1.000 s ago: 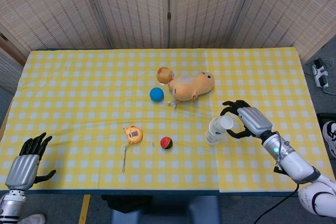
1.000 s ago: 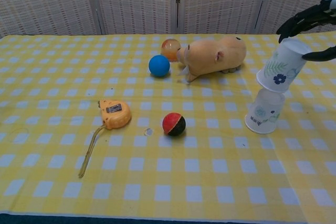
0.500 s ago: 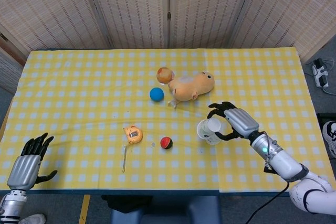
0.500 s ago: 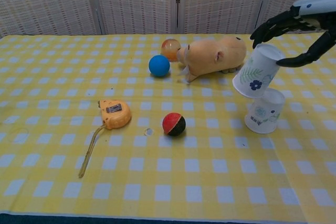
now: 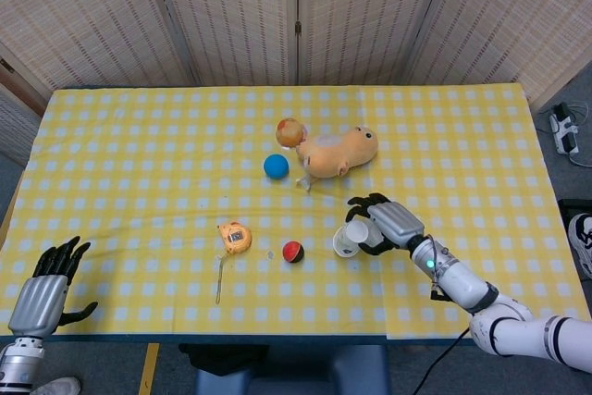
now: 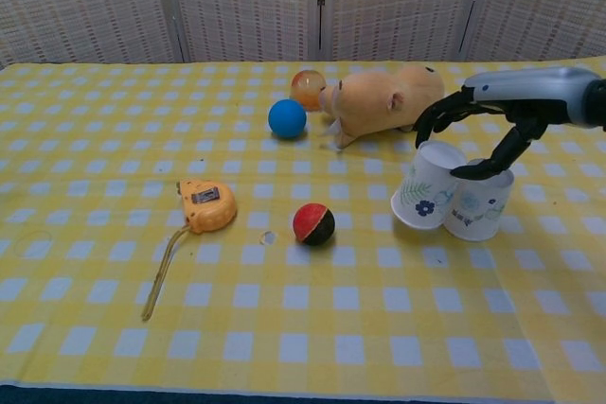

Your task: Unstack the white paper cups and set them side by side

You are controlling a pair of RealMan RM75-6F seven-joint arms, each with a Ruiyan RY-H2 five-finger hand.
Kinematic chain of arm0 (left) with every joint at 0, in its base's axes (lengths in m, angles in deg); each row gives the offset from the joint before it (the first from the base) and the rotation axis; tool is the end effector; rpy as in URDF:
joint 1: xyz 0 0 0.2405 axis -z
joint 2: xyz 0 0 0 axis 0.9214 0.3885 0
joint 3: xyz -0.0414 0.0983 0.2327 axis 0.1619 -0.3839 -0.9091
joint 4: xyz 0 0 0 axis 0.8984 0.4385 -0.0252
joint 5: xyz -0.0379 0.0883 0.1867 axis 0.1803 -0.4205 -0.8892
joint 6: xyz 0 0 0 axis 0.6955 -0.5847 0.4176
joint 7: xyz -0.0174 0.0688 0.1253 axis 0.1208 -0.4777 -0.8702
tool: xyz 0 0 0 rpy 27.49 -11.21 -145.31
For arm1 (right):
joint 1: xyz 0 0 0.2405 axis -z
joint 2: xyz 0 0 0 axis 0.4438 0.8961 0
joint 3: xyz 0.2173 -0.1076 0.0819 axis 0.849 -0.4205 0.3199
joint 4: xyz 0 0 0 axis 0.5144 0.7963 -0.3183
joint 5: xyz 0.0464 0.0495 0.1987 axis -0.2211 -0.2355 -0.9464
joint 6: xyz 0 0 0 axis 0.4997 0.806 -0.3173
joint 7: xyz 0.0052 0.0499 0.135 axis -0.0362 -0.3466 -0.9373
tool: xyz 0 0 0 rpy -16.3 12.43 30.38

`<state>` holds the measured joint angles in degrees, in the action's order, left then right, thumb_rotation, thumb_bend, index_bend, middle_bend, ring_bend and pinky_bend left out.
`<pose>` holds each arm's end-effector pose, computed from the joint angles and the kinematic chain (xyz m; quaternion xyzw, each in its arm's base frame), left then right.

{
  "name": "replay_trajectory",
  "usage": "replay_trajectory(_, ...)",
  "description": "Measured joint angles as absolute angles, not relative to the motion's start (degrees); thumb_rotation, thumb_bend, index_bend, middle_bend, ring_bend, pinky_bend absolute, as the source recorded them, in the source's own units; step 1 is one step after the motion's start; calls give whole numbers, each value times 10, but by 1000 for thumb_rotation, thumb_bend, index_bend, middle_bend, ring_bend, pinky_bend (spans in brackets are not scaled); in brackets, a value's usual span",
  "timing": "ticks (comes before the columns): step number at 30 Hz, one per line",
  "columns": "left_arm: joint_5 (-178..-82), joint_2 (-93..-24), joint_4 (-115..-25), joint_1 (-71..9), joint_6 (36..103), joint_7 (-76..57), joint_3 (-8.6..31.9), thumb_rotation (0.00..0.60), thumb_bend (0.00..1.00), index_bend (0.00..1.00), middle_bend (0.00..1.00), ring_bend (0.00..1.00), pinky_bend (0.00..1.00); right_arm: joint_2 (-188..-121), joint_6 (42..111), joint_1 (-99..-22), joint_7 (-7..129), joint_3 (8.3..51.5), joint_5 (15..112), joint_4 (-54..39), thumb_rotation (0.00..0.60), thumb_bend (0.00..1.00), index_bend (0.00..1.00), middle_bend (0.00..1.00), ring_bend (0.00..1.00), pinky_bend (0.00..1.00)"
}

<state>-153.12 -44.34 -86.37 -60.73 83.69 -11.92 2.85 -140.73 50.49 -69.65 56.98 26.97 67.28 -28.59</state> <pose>-0.3247 0.1753 0.1160 -0.6285 -0.4250 -0.3313 0.5609 -0.1734 -0.3313 0.0399 0.7362 -0.5185 0.3146 0.3004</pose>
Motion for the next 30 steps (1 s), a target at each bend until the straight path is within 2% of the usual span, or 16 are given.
replay_trajectory(21, -1528, -446, -855, -608, 832, -112, 28, 600, 230, 0, 0, 0, 0, -1418, 499, -704, 580, 264, 660, -277, 600, 424, 259, 143, 137, 51)
replay_trajectory(30, -1530, -446, -853, -607, 835, -109, 31, 600, 230, 0, 0, 0, 0, -1382, 542, -682, 577, 266, 679, -313, 600, 424, 251, 143, 135, 51)
